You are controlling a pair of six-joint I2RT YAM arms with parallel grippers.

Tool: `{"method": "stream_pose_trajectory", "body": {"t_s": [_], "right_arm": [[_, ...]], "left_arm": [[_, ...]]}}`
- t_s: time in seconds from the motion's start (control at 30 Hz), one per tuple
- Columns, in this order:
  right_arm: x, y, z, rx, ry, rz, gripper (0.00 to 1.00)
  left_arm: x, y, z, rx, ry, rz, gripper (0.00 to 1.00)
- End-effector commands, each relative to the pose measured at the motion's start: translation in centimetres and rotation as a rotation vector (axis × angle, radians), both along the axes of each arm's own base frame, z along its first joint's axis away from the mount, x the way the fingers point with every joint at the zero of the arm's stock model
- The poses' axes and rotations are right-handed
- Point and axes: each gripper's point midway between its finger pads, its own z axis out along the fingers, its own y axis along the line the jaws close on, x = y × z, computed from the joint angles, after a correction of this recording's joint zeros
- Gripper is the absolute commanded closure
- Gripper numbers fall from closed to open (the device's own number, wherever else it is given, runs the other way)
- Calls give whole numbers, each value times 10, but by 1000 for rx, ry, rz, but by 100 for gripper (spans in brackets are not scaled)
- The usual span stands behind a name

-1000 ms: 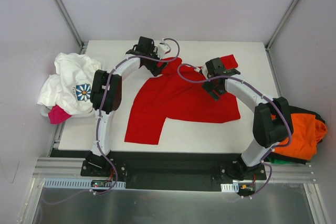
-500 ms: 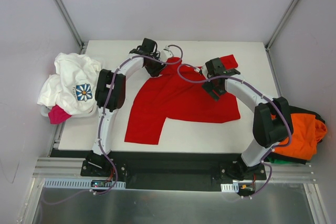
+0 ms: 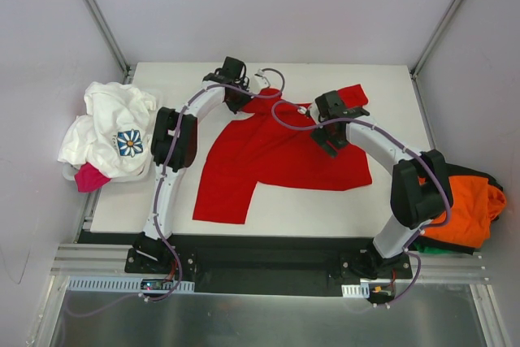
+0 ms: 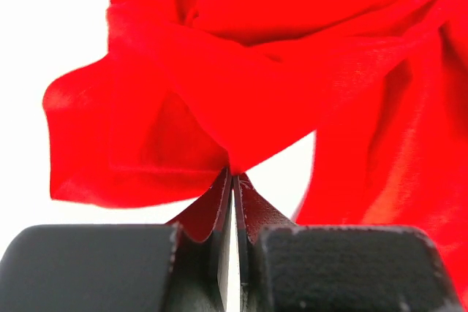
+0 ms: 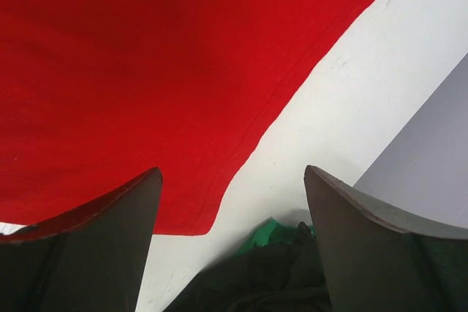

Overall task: Fold and stack the t-shirts
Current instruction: Flatten out the tshirt

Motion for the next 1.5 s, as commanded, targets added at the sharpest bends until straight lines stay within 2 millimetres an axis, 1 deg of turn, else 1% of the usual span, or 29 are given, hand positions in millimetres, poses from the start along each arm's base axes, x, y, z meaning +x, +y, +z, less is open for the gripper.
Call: {"method": "stream_pose_trajectory", "body": {"t_s": [0.0,0.1,0.4,0.5,0.53,0.6,0.63,0.67,0.73,0.87,0.97,1.0,1.03,1.1,1.13,1.17,1.2,1.23,1.27,1.3,1.4,1.43,1.47], "right_arm": [[-2,7,-1,12,12,3,18],[-2,8,-3,9,16,6,18],[-5,8,-10,-8,35,9,19],[-4,9,-11,-9,34,9,19],[-4,9,-12,-10,37,10,19],[-4,10,-12,-15,38,12,19],[-3,9,-13,-17,39,10,19],[-4,10,-14,-18,40,13,19],[-3,11,-15,-20,43,12,19],[-4,12,-15,-29,43,18,19],[-4,11,-15,-33,44,17,19],[-5,11,-15,-36,45,18,19],[-5,11,-15,-35,47,19,19],[-5,12,-16,-32,48,20,20],[-5,11,-16,-33,50,18,20],[-6,12,-16,-31,50,20,20],[-6,12,-18,-33,54,22,20],[-6,12,-18,-32,55,21,20],[-7,13,-17,-30,54,23,20],[-6,12,-17,-31,54,21,20],[-7,12,-18,-31,56,22,20],[-8,12,-19,-32,59,25,19],[-8,12,-19,-31,61,24,20]], "left_arm": [[20,7,24,53,-85,48,100],[34,12,39,68,-140,83,100],[70,17,85,65,-313,171,100],[79,16,98,51,-366,186,100],[83,21,101,78,-390,206,100],[89,24,106,91,-427,216,100],[96,24,112,96,-467,218,100],[101,29,116,113,-495,239,100],[113,30,128,116,-559,251,100],[130,32,137,129,-640,277,100],[138,32,137,144,-678,270,100],[139,32,137,158,-688,279,97],[140,33,130,176,-686,272,87],[142,35,128,195,-699,283,71],[143,37,124,210,-702,282,71],[144,38,124,215,-707,287,69],[146,40,124,220,-721,297,66],[146,45,123,240,-728,314,62],[146,47,123,247,-732,327,51],[145,49,124,258,-732,336,48],[135,52,133,234,-729,359,42],[121,54,135,221,-702,360,41],[112,49,135,199,-683,336,39]]}}
